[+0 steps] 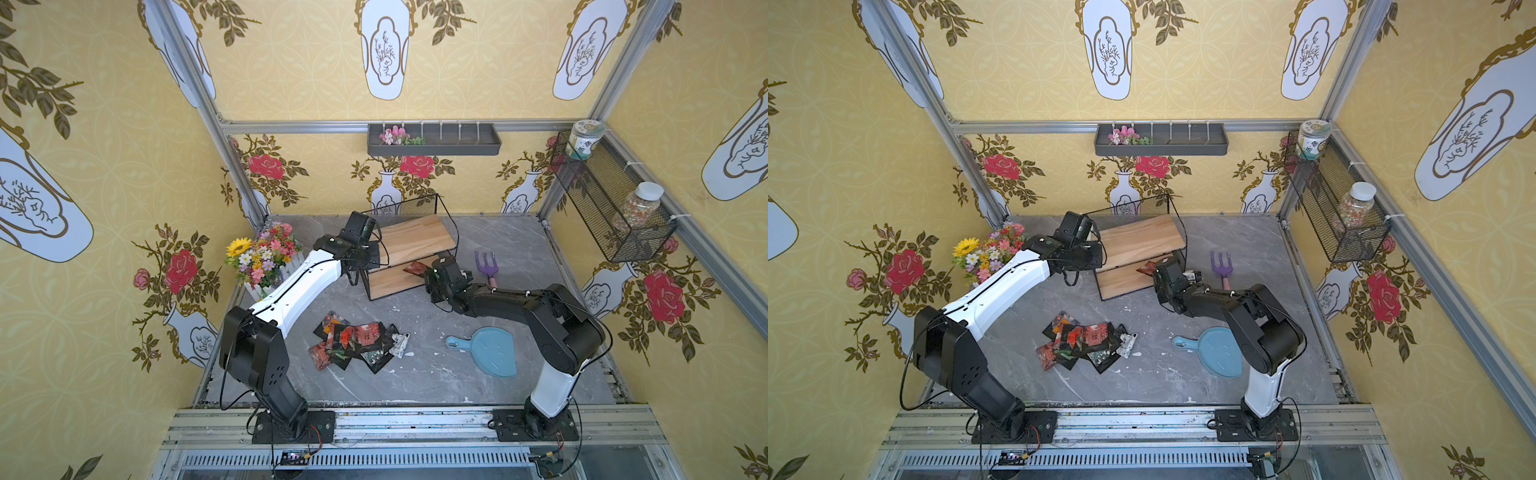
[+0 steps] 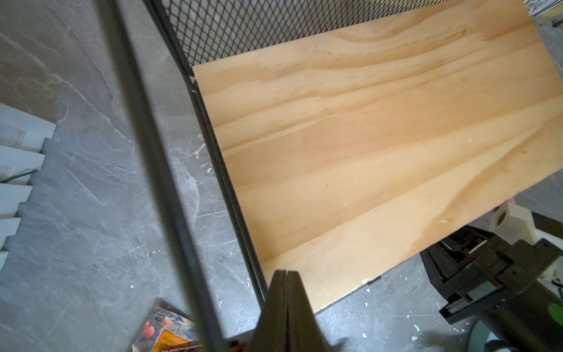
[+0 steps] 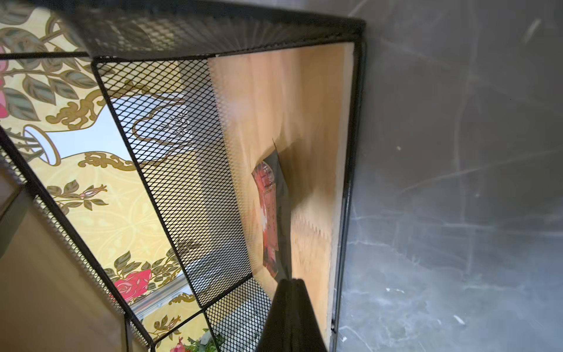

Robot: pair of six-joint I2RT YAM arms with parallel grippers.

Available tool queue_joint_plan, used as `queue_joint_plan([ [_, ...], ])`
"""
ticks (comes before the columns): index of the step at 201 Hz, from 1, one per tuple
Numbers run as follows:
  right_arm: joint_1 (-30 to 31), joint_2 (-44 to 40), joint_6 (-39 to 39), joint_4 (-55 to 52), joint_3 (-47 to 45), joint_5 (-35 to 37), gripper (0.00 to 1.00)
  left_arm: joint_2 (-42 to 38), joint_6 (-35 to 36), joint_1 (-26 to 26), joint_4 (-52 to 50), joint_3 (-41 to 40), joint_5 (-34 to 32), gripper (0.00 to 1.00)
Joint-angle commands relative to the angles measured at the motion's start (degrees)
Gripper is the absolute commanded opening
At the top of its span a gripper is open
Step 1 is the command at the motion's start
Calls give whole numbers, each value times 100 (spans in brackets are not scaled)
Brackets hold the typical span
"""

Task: Remove the tea bags from the shelf
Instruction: Pick up the tea bag from the shelf.

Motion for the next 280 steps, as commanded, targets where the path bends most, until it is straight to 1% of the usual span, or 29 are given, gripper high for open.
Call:
queue_joint_plan([
  [1, 10, 144, -45, 443, 0, 0, 0, 50, 192, -7, 125, 0, 63, 0],
  [15, 97, 196, 125, 545, -96, 61, 0, 49, 192, -9, 129, 13, 60, 0],
  [47, 324, 246, 354, 273, -198, 165, 0, 32, 198, -7, 128, 4, 37, 0],
  [81, 379, 391, 403, 651, -324, 140, 0, 49, 200, -8, 129, 12, 37, 0],
  [104, 370, 340, 317, 545, -326, 145, 21, 32, 201, -8, 128, -7, 36, 0],
  [131, 387, 315, 211, 749, -452, 184, 41, 23, 200, -12, 129, -12, 31, 0],
  [151, 381, 350, 158, 761, -420, 166, 51, 23, 202, -10, 125, 0, 37, 0],
  [165, 362, 434, 116, 907, -416, 144, 53, 25, 203, -13, 129, 3, 37, 0],
  [190, 306, 711, 155, 1258, -377, 13, 53, 14, 209, -11, 120, -8, 36, 0],
  [209, 304, 874, 217, 1311, -301, 23, 48, 14, 217, -11, 120, -20, 35, 0],
  [222, 300, 962, 278, 1386, -299, 84, 41, 14, 211, -11, 120, -14, 32, 0],
  [233, 291, 1004, 361, 1491, -345, 151, 36, 14, 213, -14, 117, -14, 32, 0],
  [258, 278, 989, 395, 1436, -368, 206, 24, 3, 218, -10, 120, -11, 20, 0],
  [280, 312, 904, 363, 1424, -388, 274, 7, 11, 217, -8, 120, -9, 19, 0],
])
